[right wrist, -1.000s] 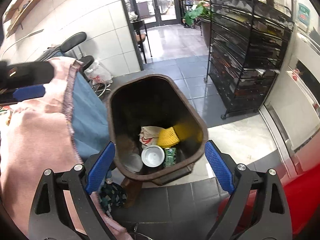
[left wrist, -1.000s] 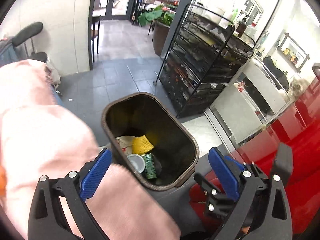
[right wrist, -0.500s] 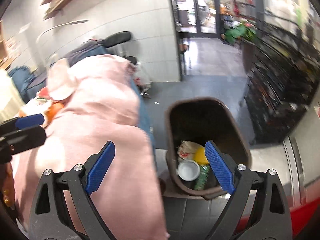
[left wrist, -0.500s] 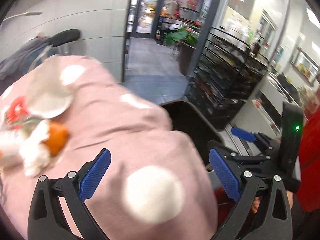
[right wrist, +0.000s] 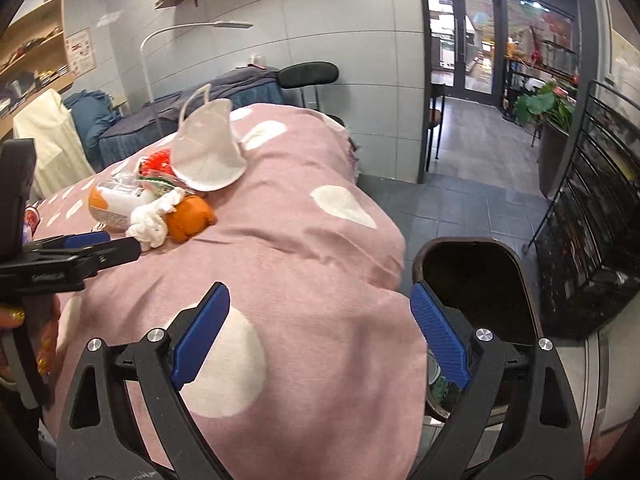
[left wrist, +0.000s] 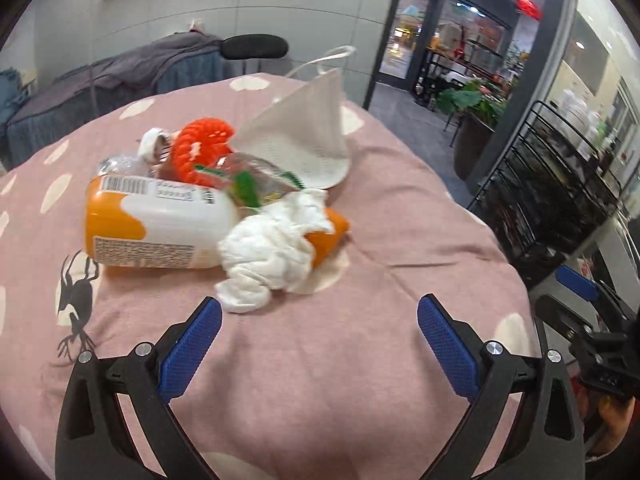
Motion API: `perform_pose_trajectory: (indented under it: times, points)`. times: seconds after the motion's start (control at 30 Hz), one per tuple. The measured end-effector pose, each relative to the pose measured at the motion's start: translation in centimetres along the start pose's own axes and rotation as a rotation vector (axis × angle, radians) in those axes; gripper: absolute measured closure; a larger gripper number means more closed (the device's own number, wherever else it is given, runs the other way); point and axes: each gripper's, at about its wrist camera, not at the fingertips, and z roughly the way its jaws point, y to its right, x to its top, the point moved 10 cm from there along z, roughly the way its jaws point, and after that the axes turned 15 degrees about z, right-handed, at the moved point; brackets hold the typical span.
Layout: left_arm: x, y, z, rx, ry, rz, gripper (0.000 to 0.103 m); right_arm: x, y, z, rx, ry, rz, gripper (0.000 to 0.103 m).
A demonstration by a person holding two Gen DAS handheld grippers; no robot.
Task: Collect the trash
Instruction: 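Bring both tools back over the table toward the remaining trash, then grasp the white crumpled tissue with the left gripper while the right gripper grasps the orange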
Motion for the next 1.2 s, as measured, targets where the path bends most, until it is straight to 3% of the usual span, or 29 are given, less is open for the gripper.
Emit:
perform_pose_trajectory:
  times: [0.17,0.4,0.5,0.57,0.67,0.97,1.2]
  points:
    - [-0.1,-2.0,1.4,0.033,-0.059,-0.01,0.019,0.3,-2.4,0.1,0.049,-0.014,-0.035,0.013]
    - [-0.2,-3.6,3.2,0.032,-0.097,-0.023,0.022,0.8,-4.6,0.7,0.064,-0.025,-0.076,0.013]
    - [-0.6,-3.4,3.6,0.013,-0.119,-0.03,0.035,0.8,-4.9,1.0,0.07,-0.037,-0.088,0.013]
    - [-0.9,-3.3,3.8,-0.006,-0.131,-0.033,0.057,0.9,-5.3,1.4,0.074,-0.043,-0.098,0.013]
    - [-1.2,-3.5,3.3,-0.001,-0.125,-0.043,0.067,1.0,-6.1,2.0,0.087,-0.063,-0.113,0.013]
    - [-1.7,-4.8,-1.8,0.024,0.002,-0.078,0.071,0.7,-9.2,5.2,0.126,-0.165,-0.182,0.013]
    - [-2.7,-6.0,-3.7,0.036,0.025,-0.11,0.071,-0.4,-13.1,8.1,0.132,-0.264,-0.29,0.013]
